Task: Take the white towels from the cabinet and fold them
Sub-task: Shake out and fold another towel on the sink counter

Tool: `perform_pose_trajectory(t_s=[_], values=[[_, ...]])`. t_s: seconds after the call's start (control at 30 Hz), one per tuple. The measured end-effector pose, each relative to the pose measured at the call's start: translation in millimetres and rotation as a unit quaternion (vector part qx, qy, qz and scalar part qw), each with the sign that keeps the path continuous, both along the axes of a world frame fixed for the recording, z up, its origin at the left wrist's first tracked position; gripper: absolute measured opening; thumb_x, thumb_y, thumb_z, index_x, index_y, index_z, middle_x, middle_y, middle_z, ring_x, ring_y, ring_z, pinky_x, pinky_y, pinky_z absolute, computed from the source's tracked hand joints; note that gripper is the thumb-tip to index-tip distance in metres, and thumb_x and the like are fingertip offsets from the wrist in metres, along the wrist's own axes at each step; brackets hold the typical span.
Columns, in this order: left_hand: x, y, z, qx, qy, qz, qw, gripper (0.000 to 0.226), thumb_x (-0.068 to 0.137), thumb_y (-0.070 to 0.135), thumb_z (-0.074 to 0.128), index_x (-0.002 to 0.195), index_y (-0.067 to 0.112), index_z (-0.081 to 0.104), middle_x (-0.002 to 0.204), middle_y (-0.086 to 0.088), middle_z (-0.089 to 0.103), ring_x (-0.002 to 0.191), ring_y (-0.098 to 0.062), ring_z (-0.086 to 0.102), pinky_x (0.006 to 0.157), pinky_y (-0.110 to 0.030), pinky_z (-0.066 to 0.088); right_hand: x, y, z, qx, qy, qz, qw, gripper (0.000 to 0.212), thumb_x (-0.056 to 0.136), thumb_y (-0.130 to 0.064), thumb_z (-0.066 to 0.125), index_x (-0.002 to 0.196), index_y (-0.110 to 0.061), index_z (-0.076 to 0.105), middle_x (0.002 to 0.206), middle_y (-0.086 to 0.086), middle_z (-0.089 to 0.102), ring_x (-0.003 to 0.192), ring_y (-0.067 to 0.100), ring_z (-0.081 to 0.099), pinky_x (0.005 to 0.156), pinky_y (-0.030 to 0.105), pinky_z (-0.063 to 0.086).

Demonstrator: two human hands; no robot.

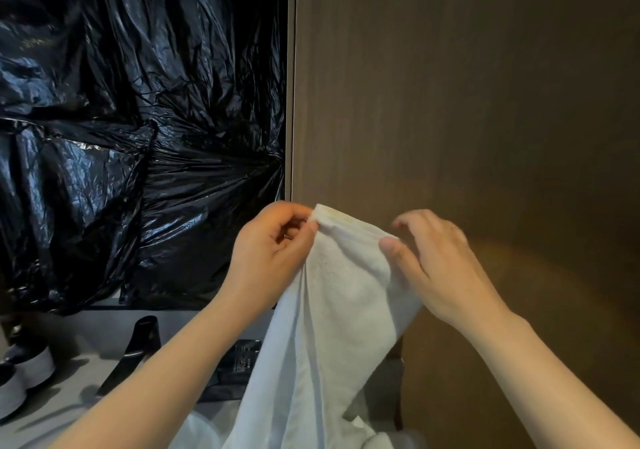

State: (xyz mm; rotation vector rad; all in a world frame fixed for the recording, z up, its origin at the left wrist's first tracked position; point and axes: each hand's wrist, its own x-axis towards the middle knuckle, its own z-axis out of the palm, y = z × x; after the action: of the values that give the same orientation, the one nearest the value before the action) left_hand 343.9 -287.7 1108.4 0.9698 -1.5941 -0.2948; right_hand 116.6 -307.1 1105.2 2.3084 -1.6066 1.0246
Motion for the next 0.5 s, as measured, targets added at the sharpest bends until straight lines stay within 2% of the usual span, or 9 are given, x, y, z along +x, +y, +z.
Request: perform_pose_trajectory(t_s=[0.07,0.1,0.17,0.23,0.3,0.4,0.5], values=[[-6,1,0,-0.007,-0.014,-0.004,1.0,0.01,0.092,0.014,0.06,0.098,0.013,0.068,0.09,-0.001,0.065,0.078,-0.018,0.061,0.069,-0.029,0.053,12,7,-1,0.052,-0.02,0.053,0.997,0.064,0.087,-0.071,0.029,0.141,-0.037,0.039,0.143,-0.016,0.044,0.133,0.009,0.038,0.107,0.033,0.036],[-8,1,-1,-0.011,-0.017,-0.006,1.0,0.009,0.092,0.014,0.061,0.097,0.014,0.068,0.089,-0.001,0.065,0.077,-0.019,0.061,0.069,-0.029,0.053,18,9,-3,0.063,-0.033,0.07,0.995,0.068,0.085,-0.073,0.028,0.145,-0.04,0.034,0.148,-0.018,0.04,0.137,0.008,0.036,0.107,0.033,0.036],[-10,1,-1,-0.018,-0.02,-0.008,1.0,0.009,0.091,0.014,0.061,0.096,0.015,0.069,0.09,-0.001,0.065,0.077,-0.019,0.06,0.068,-0.029,0.052,31,11,-7,0.048,-0.061,0.081,0.994,0.067,0.084,-0.07,0.029,0.144,-0.041,0.036,0.147,-0.019,0.042,0.132,0.003,0.041,0.104,0.028,0.039],[-11,2,-1,-0.025,-0.024,-0.005,0.999,0.009,0.091,0.015,0.062,0.095,0.017,0.069,0.09,0.0,0.065,0.077,-0.018,0.06,0.068,-0.026,0.052,38,10,-10,0.009,-0.093,0.083,0.992,0.054,0.086,-0.062,0.031,0.131,-0.038,0.049,0.128,-0.019,0.055,0.111,-0.004,0.052,0.095,0.017,0.044],[-9,2,0,-0.028,-0.024,0.001,0.999,0.008,0.091,0.017,0.062,0.095,0.019,0.069,0.089,0.003,0.065,0.079,-0.014,0.061,0.069,-0.023,0.052,42,8,-13,-0.035,-0.111,0.086,0.989,0.033,0.089,-0.056,0.033,0.108,-0.038,0.052,0.101,-0.026,0.054,0.089,-0.007,0.055,0.076,0.007,0.044],[-5,2,-1,-0.019,-0.012,0.0,1.0,0.011,0.09,0.02,0.063,0.098,0.019,0.07,0.091,0.006,0.067,0.083,-0.011,0.063,0.073,-0.025,0.054,47,4,-16,-0.05,-0.135,0.106,0.984,0.024,0.094,-0.057,0.033,0.096,-0.038,0.047,0.087,-0.03,0.049,0.092,-0.003,0.053,0.063,0.008,0.042],[-3,3,-3,-0.006,0.003,-0.014,1.0,0.01,0.09,0.02,0.063,0.097,0.023,0.07,0.091,0.007,0.068,0.084,-0.009,0.064,0.074,-0.023,0.055,50,2,-11,-0.058,-0.15,0.134,0.978,0.029,0.094,-0.061,0.035,0.093,-0.038,0.052,0.082,-0.027,0.053,0.09,0.0,0.056,0.065,0.008,0.044]])
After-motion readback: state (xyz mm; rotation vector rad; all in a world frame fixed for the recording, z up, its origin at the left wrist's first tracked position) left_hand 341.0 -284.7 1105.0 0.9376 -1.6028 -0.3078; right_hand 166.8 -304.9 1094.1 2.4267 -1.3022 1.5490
